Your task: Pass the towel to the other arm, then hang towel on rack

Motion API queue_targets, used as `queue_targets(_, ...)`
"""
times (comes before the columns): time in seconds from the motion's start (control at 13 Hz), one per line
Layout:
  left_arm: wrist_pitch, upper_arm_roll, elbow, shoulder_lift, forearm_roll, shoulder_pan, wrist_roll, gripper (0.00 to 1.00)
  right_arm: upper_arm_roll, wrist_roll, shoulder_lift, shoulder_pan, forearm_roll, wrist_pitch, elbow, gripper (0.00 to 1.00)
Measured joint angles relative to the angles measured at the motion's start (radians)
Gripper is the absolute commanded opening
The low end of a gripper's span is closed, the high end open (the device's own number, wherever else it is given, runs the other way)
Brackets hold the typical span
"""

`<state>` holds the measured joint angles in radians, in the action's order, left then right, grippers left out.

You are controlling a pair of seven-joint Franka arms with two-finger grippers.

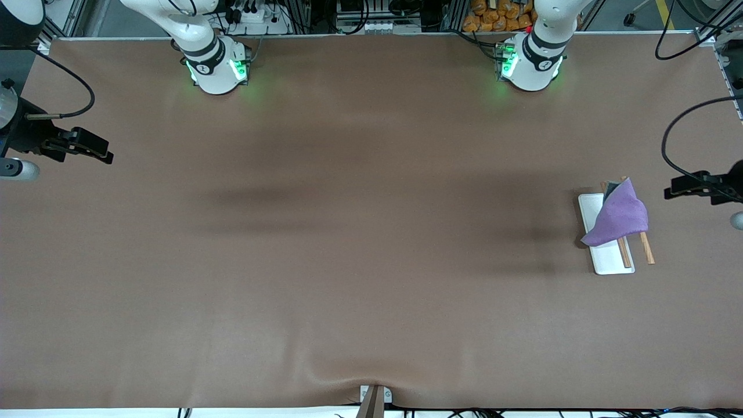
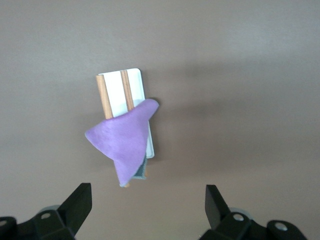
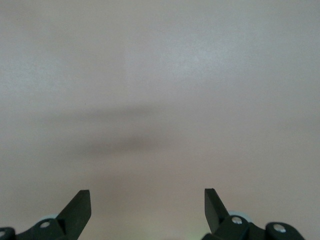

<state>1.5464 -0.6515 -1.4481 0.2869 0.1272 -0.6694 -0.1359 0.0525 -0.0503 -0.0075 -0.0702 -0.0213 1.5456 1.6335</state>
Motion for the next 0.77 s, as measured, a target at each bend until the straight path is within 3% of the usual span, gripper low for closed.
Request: queue_targets(0.77,-0.006,-0.029,-0.001,-0.097,-0.074,-0.002,0.095,1.0,0.0,0.0,0.002,-0.002,0.0,0.0,0.0,1.0)
